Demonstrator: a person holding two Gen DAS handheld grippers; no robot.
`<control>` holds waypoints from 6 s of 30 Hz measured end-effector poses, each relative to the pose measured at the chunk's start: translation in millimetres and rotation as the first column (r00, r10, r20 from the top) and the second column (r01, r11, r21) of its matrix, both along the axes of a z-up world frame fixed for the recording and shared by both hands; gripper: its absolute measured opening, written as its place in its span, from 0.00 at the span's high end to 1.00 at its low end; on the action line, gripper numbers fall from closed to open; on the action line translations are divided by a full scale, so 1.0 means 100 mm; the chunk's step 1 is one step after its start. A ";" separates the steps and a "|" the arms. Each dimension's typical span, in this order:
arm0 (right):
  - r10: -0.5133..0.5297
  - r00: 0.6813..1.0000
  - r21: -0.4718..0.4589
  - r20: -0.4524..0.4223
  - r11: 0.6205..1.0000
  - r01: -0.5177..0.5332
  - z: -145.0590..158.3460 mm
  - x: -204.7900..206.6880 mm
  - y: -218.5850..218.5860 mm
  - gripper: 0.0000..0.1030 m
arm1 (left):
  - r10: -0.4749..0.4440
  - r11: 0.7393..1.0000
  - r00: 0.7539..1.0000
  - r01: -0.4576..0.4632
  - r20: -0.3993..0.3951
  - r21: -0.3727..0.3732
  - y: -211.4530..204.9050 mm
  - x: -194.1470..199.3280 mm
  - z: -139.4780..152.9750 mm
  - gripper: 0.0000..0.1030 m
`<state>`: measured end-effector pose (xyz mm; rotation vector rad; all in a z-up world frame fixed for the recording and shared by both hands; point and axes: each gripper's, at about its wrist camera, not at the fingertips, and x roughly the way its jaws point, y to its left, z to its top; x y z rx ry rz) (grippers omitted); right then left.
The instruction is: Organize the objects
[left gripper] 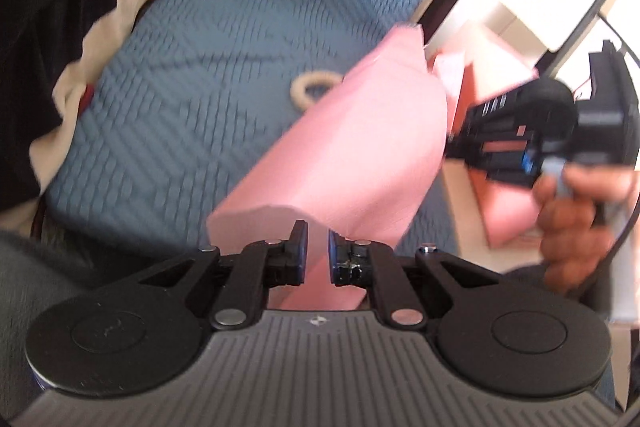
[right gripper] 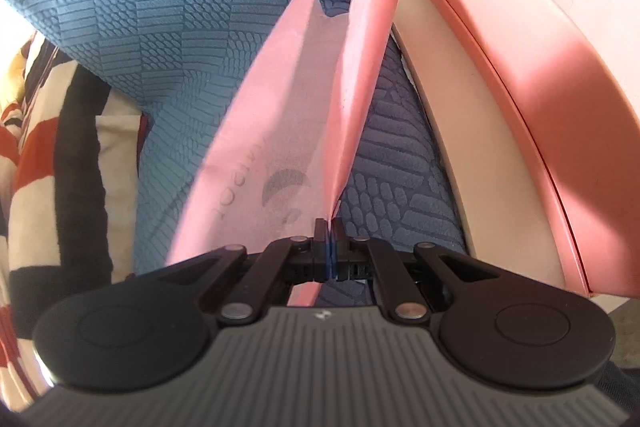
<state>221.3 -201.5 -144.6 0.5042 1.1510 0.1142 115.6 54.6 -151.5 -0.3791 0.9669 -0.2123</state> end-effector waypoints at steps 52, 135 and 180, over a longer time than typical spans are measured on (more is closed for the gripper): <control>0.068 0.994 -0.076 0.090 0.995 -0.061 -0.15 0.39 0.05 0.96 | -0.259 0.966 0.966 0.258 0.024 0.016 -0.37 1.45 -0.12 0.89; 0.057 0.997 -0.006 0.048 0.998 -0.057 -0.39 0.48 0.35 0.95 | -0.115 0.969 0.976 0.069 -0.186 -0.239 -0.18 1.75 -0.42 0.92; 0.003 0.998 0.151 0.067 0.988 -0.014 -0.32 0.36 0.03 0.94 | -0.188 0.967 0.974 0.161 -0.127 -0.199 -0.17 1.60 -0.44 0.92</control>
